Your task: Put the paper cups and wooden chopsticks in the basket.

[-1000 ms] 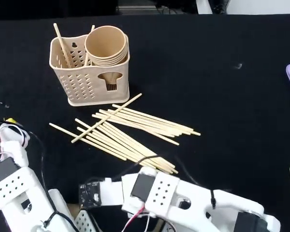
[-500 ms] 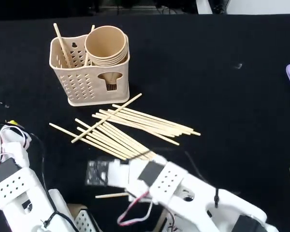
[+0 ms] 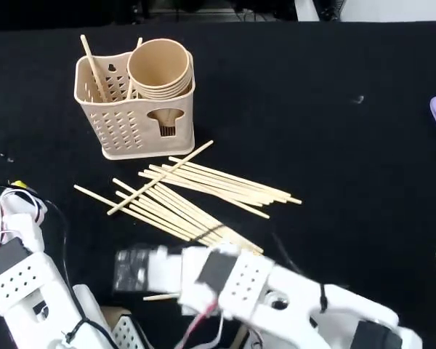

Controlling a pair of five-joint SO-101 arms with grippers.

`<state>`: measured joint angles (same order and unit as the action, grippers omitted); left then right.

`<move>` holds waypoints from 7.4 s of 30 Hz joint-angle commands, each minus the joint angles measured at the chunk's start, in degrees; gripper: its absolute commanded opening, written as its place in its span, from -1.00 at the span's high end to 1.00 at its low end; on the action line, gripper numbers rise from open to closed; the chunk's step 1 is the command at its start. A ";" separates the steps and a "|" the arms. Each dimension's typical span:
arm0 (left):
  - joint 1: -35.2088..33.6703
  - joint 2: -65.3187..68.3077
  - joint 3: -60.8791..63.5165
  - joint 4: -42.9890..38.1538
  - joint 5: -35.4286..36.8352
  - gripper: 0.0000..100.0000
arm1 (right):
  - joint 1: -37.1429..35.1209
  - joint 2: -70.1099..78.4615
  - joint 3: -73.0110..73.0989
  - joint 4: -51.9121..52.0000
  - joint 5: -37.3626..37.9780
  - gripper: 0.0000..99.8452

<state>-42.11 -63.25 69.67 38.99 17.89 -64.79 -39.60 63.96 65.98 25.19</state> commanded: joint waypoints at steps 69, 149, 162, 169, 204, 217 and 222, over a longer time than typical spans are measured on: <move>-0.66 -1.23 -0.92 -0.44 0.35 0.73 | 13.10 46.02 -29.58 -23.65 1.67 0.95; -0.22 -1.23 0.13 -0.88 0.35 0.73 | 19.52 12.26 -32.57 -21.27 -8.44 0.98; -0.22 -1.23 1.80 -0.97 4.04 0.73 | 19.96 11.65 -63.25 -13.45 -16.79 0.98; 2.07 -1.23 6.20 -6.15 4.57 0.73 | 19.96 19.03 -64.40 -38.77 -16.88 0.98; 2.33 -1.23 10.59 -12.75 4.75 0.73 | 26.11 49.10 -81.54 -45.54 -16.97 0.76; 2.33 -1.23 10.68 -12.75 4.66 0.73 | 24.53 33.98 -86.81 -13.63 -16.79 0.80; 2.33 -1.23 10.59 -12.75 4.75 0.73 | 19.25 26.51 -85.41 13.45 -16.62 0.79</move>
<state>-40.35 -63.60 80.66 27.47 22.11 -42.02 -7.34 -19.38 63.78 8.84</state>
